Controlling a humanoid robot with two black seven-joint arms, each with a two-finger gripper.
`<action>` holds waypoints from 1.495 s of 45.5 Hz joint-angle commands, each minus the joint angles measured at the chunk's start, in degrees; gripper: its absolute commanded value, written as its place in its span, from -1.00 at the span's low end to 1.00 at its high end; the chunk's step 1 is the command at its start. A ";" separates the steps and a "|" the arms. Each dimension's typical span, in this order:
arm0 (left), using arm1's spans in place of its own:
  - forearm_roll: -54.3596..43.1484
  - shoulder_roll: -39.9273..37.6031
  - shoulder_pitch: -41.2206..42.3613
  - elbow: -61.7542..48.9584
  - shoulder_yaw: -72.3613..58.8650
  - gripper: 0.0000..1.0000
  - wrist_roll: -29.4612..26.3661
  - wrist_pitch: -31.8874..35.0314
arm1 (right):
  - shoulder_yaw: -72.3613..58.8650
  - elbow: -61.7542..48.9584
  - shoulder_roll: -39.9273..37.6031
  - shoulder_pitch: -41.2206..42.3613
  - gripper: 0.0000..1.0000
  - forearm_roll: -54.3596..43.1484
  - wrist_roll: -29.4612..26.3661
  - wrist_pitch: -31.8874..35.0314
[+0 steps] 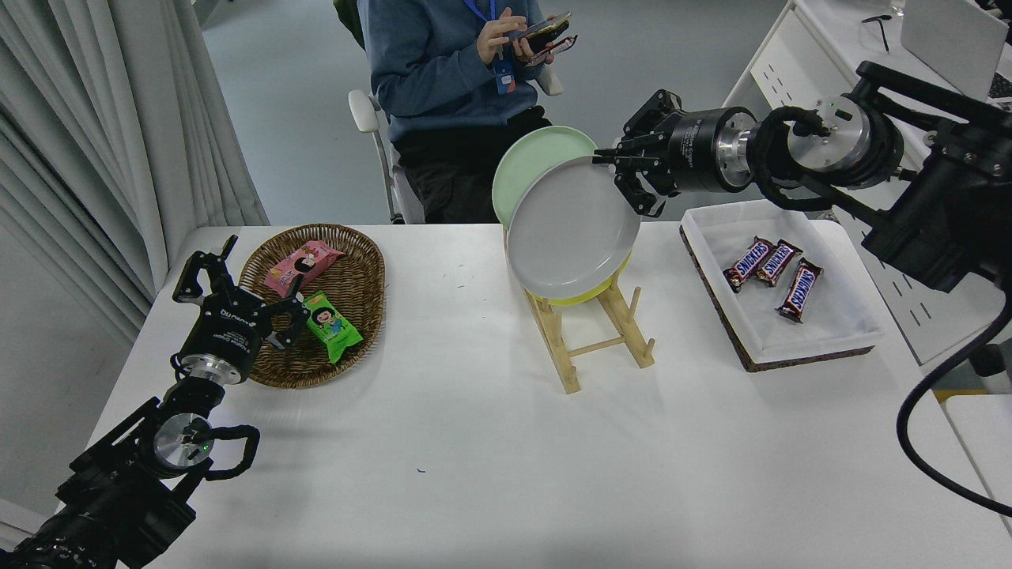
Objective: Place the plate on the table
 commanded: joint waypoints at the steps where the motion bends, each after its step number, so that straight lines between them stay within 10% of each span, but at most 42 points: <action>1: 0.00 0.00 0.00 -0.05 0.03 1.00 0.00 0.00 | 1.17 0.43 3.36 -1.24 -1.00 2.80 -0.18 -3.37; 35: 0.00 0.00 0.00 -0.05 0.03 1.00 0.00 0.00 | 2.50 0.52 12.41 -10.29 -1.00 15.19 -0.09 -34.48; 68: 0.00 0.00 0.00 -0.05 0.03 1.00 0.00 0.00 | 3.99 -5.64 21.03 -20.84 -1.00 19.77 0.26 -34.22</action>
